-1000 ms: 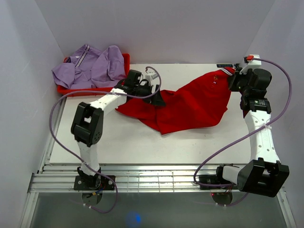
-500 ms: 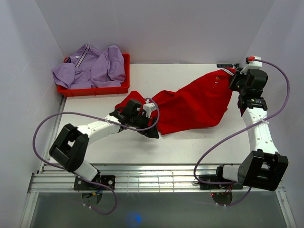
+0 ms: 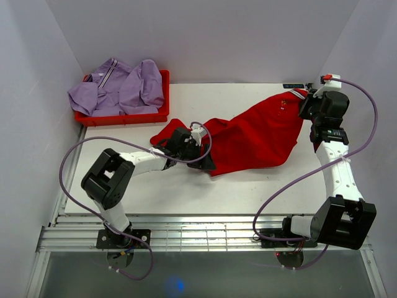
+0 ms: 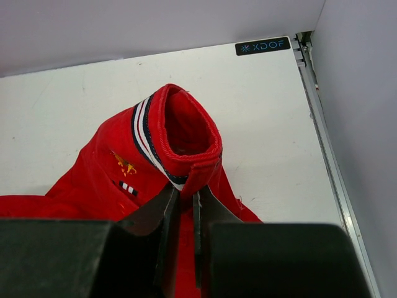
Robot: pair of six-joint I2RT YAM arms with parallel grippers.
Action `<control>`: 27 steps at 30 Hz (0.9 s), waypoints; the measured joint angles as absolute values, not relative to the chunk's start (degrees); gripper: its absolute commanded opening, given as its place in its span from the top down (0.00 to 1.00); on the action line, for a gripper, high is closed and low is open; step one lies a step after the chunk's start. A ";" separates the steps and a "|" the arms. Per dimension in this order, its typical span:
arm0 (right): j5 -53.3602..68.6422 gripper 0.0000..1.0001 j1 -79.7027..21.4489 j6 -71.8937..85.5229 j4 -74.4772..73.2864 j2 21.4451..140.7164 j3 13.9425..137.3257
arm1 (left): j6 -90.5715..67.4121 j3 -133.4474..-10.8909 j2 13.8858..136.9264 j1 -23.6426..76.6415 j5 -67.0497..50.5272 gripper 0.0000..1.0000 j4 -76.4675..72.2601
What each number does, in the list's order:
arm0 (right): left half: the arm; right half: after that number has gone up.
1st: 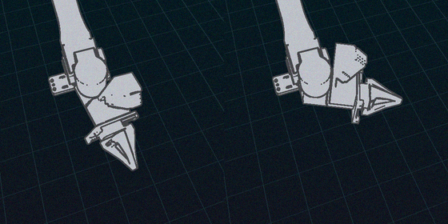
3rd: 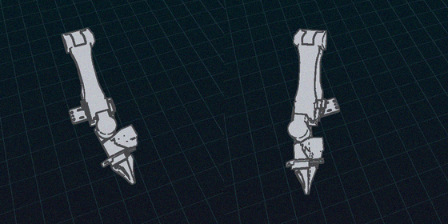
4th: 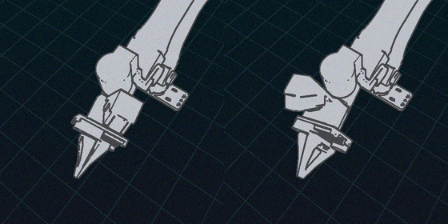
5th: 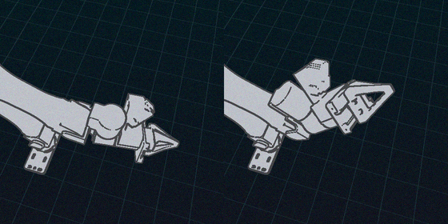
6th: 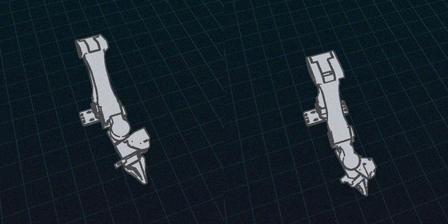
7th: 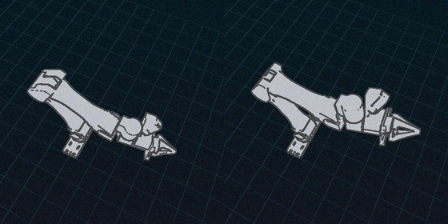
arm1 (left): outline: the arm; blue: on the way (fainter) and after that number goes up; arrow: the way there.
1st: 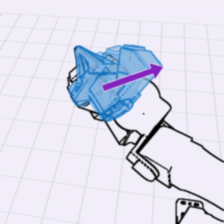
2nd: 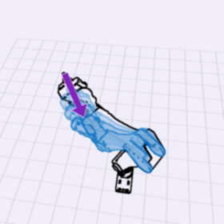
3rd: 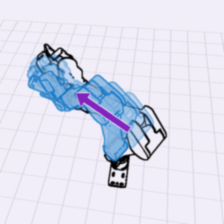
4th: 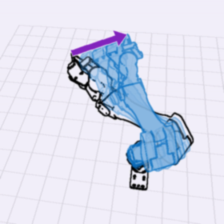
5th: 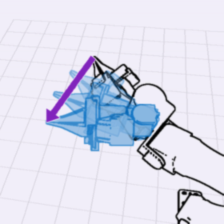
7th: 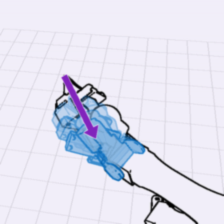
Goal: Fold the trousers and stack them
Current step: Flatten the trousers out
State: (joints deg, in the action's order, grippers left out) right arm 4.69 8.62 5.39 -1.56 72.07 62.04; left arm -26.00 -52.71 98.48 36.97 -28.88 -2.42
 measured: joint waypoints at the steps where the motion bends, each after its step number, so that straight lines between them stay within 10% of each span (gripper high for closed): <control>1: 4.71 0.92 8.62 5.39 -1.56 72.07 62.04 | -26.35 -52.88 98.91 36.91 -28.91 0.27 -3.36; 27: 6.44 0.92 8.62 4.95 -1.52 72.07 62.00 | -33.39 -52.66 103.98 33.26 -26.61 0.37 -6.52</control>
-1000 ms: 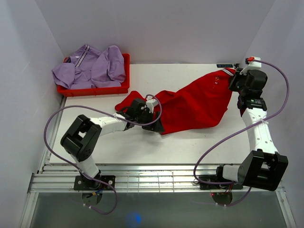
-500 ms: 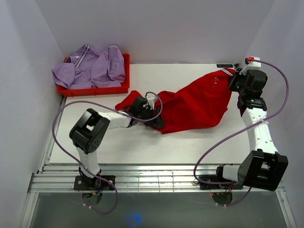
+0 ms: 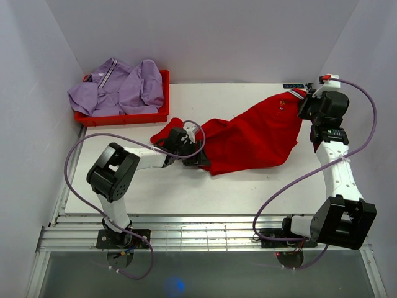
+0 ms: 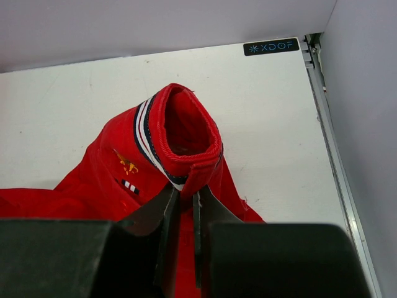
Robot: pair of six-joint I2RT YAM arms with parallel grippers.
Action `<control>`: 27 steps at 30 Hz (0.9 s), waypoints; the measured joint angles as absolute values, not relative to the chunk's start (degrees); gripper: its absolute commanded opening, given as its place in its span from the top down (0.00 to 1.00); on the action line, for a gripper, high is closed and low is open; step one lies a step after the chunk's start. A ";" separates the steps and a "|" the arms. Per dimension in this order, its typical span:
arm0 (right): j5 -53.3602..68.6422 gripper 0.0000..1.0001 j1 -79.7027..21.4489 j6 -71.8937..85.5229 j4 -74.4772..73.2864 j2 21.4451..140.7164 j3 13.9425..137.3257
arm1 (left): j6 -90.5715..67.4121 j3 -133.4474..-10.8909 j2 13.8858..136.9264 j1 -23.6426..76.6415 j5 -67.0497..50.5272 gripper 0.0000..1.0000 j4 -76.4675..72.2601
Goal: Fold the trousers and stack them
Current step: Flatten the trousers out
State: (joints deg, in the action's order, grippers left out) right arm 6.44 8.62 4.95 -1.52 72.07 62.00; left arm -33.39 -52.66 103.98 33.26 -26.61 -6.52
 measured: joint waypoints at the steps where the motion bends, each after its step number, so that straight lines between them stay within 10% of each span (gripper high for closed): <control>1: 6.50 0.92 8.62 4.95 -1.52 72.07 62.00 | -33.52 -52.73 103.98 33.15 -26.57 0.37 -6.55; 9: 7.53 0.92 8.62 4.95 -1.32 71.81 61.21 | -34.35 -58.43 107.61 33.10 -26.33 0.46 -7.70; 17: 8.03 0.92 8.62 4.95 -1.32 71.59 60.53 | -35.44 -59.75 109.16 32.93 -26.50 1.00 -8.05; 27: 15.22 0.92 8.60 5.04 -3.31 69.10 60.49 | -27.05 -63.46 90.52 23.92 -24.08 1.00 16.91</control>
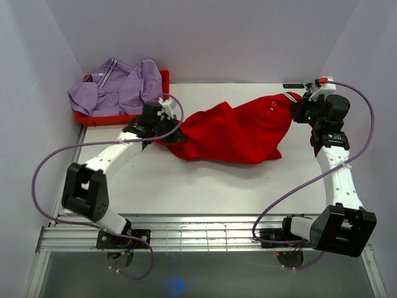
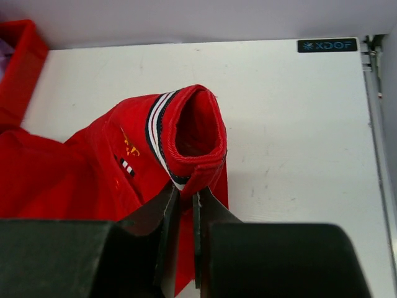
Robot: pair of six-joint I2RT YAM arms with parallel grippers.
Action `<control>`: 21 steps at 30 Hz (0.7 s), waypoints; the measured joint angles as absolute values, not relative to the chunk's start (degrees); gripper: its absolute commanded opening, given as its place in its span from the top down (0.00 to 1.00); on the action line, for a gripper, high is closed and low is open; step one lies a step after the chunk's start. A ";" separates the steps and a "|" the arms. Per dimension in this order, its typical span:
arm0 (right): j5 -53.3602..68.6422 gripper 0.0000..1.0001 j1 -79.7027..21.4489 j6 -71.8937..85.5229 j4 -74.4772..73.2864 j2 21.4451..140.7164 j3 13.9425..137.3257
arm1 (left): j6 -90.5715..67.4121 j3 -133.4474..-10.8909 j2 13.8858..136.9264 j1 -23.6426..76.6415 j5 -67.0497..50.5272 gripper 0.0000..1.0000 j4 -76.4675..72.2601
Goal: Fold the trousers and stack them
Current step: Flatten the trousers out
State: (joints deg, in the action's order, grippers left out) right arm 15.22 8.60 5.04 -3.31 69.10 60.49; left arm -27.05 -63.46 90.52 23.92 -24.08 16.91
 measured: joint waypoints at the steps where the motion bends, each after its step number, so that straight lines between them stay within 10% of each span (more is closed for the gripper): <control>1: 16.56 0.92 8.60 5.43 -3.33 68.53 60.34 | -24.97 -65.56 87.53 22.24 -22.68 1.00 20.64; 7: 22.04 0.92 8.56 7.20 -3.29 65.01 57.34 | -15.38 -81.21 75.61 19.66 -19.77 1.00 32.29; 13: 21.43 0.92 8.58 4.80 -5.52 63.90 54.24 | -13.47 -91.22 85.38 40.01 -20.45 1.00 29.30; 21: 15.94 0.92 8.64 -1.28 -7.79 61.32 51.92 | -12.84 -96.42 116.33 53.06 -21.78 0.31 28.05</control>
